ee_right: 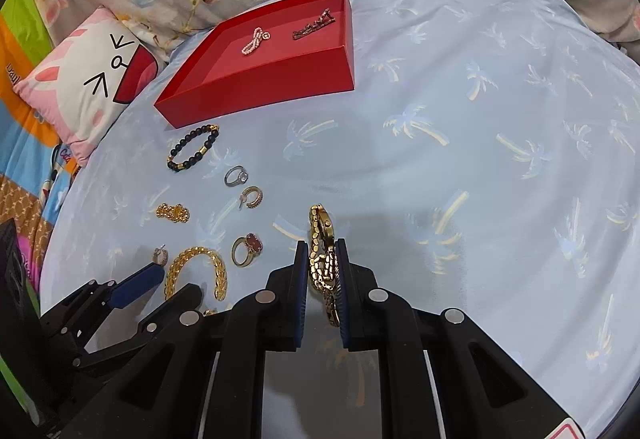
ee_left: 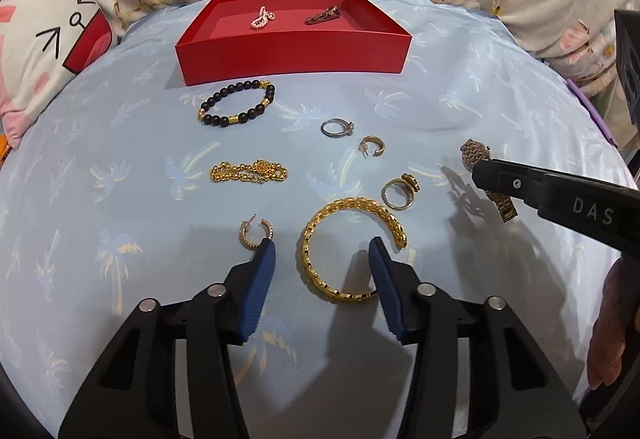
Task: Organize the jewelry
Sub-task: 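Grasp the gold twisted bangle with the left tool while the right tool holds the watch, then carry the bangle and watch into the red box and open both tools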
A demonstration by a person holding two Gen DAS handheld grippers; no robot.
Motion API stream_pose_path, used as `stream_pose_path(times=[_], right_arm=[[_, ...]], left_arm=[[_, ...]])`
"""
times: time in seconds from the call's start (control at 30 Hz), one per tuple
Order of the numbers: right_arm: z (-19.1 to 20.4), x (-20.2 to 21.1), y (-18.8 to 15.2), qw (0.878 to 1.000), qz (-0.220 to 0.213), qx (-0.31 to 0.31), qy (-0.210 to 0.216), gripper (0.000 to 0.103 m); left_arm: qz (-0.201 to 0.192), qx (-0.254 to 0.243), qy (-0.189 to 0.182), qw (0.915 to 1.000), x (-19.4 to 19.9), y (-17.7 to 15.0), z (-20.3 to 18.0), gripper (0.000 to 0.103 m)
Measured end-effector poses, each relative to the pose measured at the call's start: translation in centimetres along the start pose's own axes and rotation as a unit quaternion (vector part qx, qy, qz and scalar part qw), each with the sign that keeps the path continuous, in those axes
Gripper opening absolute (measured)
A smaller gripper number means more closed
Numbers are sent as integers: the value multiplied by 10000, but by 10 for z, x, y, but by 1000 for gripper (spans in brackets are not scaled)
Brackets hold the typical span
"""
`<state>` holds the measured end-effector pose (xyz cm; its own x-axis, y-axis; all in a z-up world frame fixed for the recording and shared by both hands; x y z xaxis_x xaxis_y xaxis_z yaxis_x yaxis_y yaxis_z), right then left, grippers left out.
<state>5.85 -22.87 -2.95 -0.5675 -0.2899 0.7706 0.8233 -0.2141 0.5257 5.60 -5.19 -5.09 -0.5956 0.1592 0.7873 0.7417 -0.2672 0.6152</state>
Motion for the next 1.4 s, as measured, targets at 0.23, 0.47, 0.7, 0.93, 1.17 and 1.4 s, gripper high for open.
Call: stream_pose_path(times=[0.23, 0.47, 0.7, 0.93, 1.17, 1.4], right_arm=[[-1, 2, 0, 10000, -12, -10, 48, 12], [0, 9, 1, 9999, -71, 14, 87, 12], [9, 27, 5, 9994, -231, 96, 224, 12], [19, 43, 19, 9983, -424, 256, 318, 12], [22, 37, 57, 9970, -591, 435, 262, 12], [25, 11, 119, 9954, -737, 539, 302, 12]], left_arm=[[48, 47, -81, 9999, -2, 4, 4, 5], [15, 118, -111, 9999, 5, 6, 8, 4], [-154, 268, -263, 9992, 25, 17, 17, 4], [-327, 373, -351, 9982, 39, 36, 25, 4], [-465, 437, -237, 9977, 32, 70, 43, 4], [-687, 502, -27, 9964, 7, 126, 71, 4]])
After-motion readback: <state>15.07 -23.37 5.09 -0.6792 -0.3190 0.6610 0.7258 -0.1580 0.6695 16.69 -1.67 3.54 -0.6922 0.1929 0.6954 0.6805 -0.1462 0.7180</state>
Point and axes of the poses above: each gripper's, at about its wrist camera, not at the fingertips, and x roughly against the way its jaws point, z to its left, y to its top, the point moved 2 cm from there along -x, roughly the way its jaws point, and after that the axes turned 7 degrees about y, right-handed, at the moved point
